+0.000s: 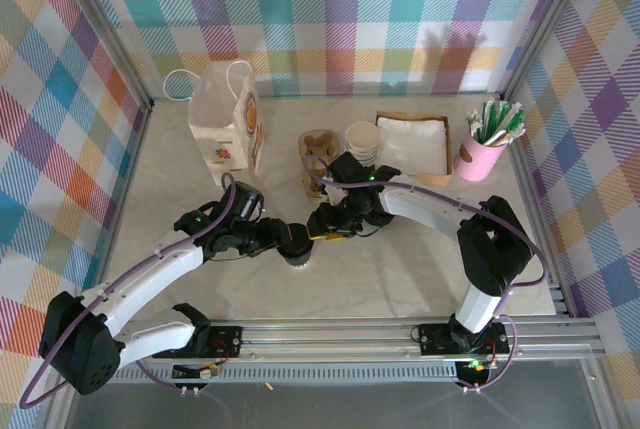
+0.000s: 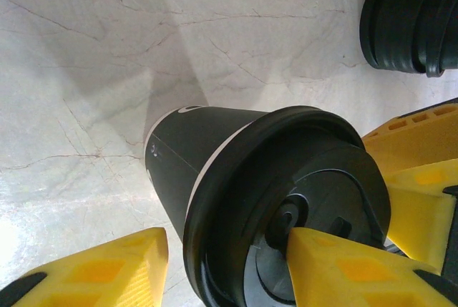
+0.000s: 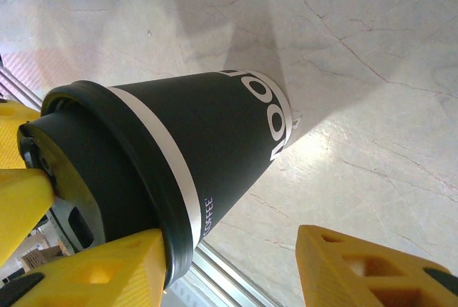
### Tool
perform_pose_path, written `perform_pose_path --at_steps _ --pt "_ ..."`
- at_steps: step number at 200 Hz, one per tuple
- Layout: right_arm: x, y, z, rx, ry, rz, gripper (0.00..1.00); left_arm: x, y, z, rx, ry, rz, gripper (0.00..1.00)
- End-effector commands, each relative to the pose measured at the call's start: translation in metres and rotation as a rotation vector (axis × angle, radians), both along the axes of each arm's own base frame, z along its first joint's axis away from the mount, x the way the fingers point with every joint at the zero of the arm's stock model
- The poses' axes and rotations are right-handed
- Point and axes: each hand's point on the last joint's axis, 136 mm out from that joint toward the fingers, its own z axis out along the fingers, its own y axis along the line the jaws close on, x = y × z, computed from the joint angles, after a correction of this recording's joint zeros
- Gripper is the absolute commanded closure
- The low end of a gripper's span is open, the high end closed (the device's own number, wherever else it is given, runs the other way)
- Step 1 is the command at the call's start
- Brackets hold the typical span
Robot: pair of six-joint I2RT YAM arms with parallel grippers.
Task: Pack the takeout coffee
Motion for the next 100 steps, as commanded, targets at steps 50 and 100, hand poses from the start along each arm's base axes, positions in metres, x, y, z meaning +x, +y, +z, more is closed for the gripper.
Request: perform_pose_path --at_steps 50,100 --pt "0.002 0.009 0.033 0.093 -0.083 0.037 0.48 -0.019 0.023 -0.028 0.137 0.125 0.005 0.53" --pt "0.002 0.007 0.04 0.112 -0.119 0.047 0.47 -0.017 0.022 -0.026 0.138 0.121 -0.003 0.53"
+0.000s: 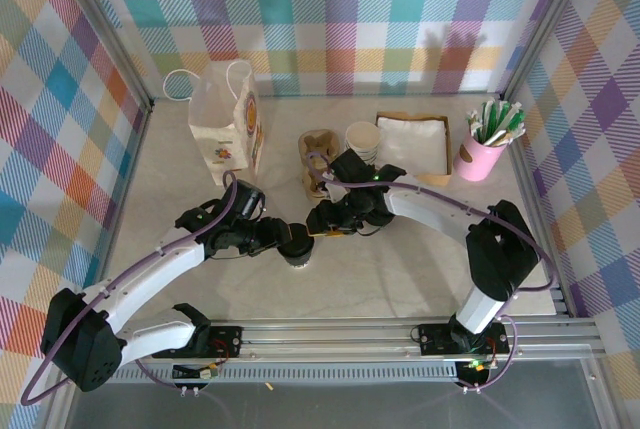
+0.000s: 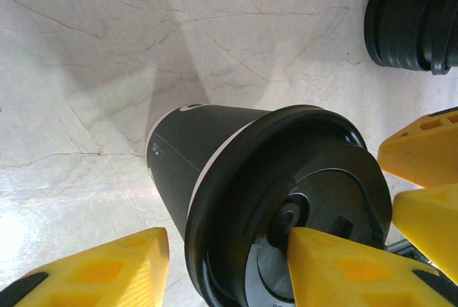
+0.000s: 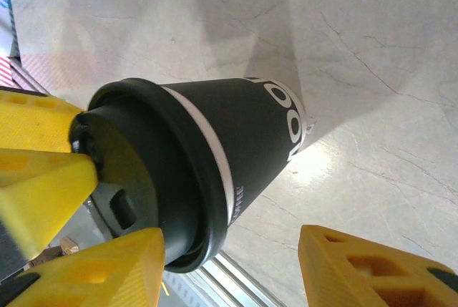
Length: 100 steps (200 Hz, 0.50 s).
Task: Pack the takeout coffee
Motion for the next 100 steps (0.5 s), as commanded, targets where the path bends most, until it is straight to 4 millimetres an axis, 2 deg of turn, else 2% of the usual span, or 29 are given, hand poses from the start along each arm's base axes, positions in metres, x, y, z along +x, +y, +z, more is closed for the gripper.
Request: perform_pose_path --at_steps 1,58,100 --pt "-0.001 0.006 0.023 0.072 -0.068 0.041 0.47 -0.018 0.022 -0.026 0.125 0.108 0.002 0.53" --pt "0.002 -0.001 0.046 0.08 -0.189 0.084 0.46 0.003 0.008 0.013 0.064 -0.009 -0.021 0.47" --pt "0.001 -0.006 0.06 0.079 -0.25 0.106 0.46 0.007 0.009 0.03 0.062 -0.05 -0.018 0.41"
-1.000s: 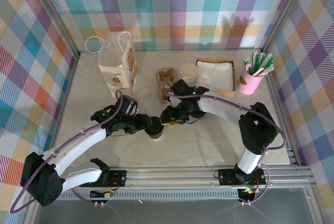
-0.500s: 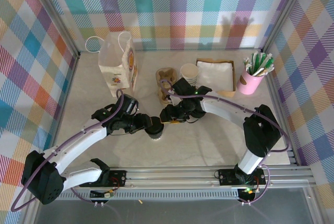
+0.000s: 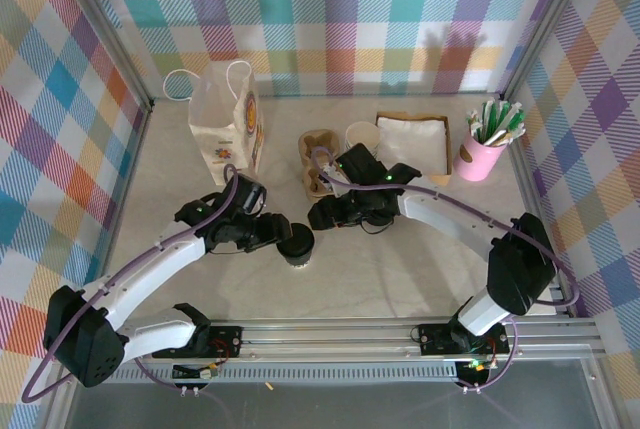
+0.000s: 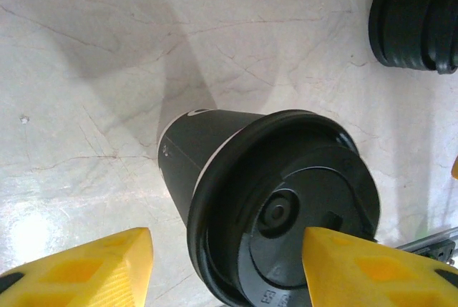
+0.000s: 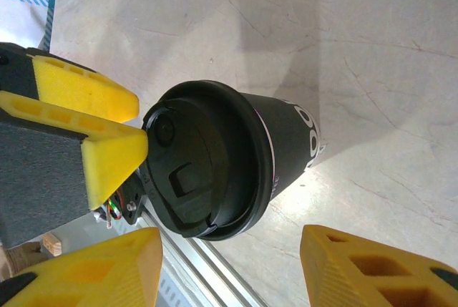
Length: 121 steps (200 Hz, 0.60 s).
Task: Pack the takeout coffee
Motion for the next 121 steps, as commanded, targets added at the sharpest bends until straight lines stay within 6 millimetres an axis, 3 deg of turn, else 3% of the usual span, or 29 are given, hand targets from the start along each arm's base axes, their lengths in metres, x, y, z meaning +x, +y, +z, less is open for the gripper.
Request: perform_pose_path --at_steps 1,38,56,78,121 --pt "-0.001 -0.002 0.023 0.018 -0.084 0.042 0.46 0.003 0.006 0.016 0.015 -0.036 0.005 0.41" --pt "-0.013 -0.001 0.043 -0.024 -0.249 0.179 0.47 0.007 0.017 0.05 0.023 -0.142 0.028 0.37" --pt "-0.019 0.001 0.04 -0.078 -0.307 0.226 0.5 0.005 0.025 0.059 0.036 -0.18 0.042 0.38" --pt "-0.012 -0.005 0.022 -0.145 -0.23 0.093 0.51 0.004 0.027 0.059 0.033 -0.2 0.046 0.38" --pt "-0.013 0.011 0.002 -0.004 -0.034 -0.152 0.56 0.014 0.02 0.046 0.052 -0.17 0.037 0.38"
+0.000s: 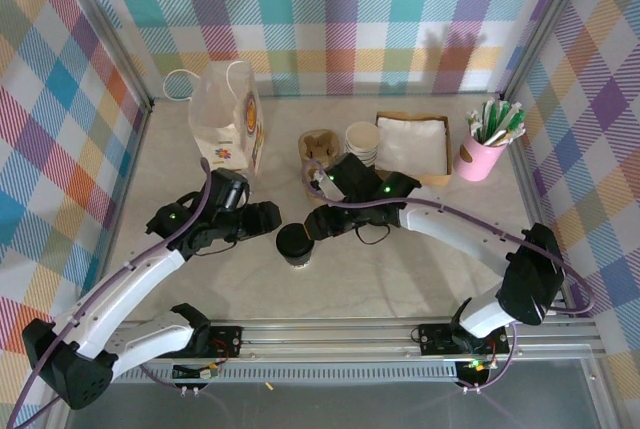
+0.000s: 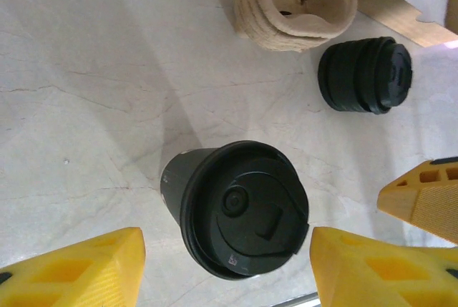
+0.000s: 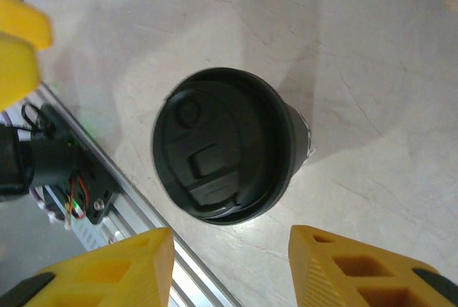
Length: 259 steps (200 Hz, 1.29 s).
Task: Pack the takeout coffee
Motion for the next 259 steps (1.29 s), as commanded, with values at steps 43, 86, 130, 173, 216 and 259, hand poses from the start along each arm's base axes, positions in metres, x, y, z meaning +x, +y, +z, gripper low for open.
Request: perform_pose_path --at_steps 43,86,130,173,216,259 --pt "-0.001 0.004 -0.035 0.041 0.186 -0.199 0.57 0.016 -0.011 -0.029 0.035 0.055 -0.021 0.4" --pt "0.0 0.013 -0.049 0.049 0.233 -0.204 0.57 0.009 -0.009 -0.045 0.056 0.099 -0.039 0.4" --pt "-0.001 0.013 -0.059 0.024 0.255 -0.203 0.57 -0.008 -0.003 -0.062 0.059 0.153 -0.041 0.4" --pt "0.006 0.012 -0.061 0.022 0.258 -0.209 0.57 -0.021 0.002 -0.071 0.053 0.186 -0.031 0.41" --pt "0.018 0.012 -0.061 0.021 0.245 -0.207 0.56 -0.031 0.007 -0.074 0.044 0.208 -0.013 0.41" --pt "0.027 0.023 -0.052 0.039 0.224 -0.159 0.56 -0.038 0.01 -0.075 0.022 0.221 0.007 0.41"
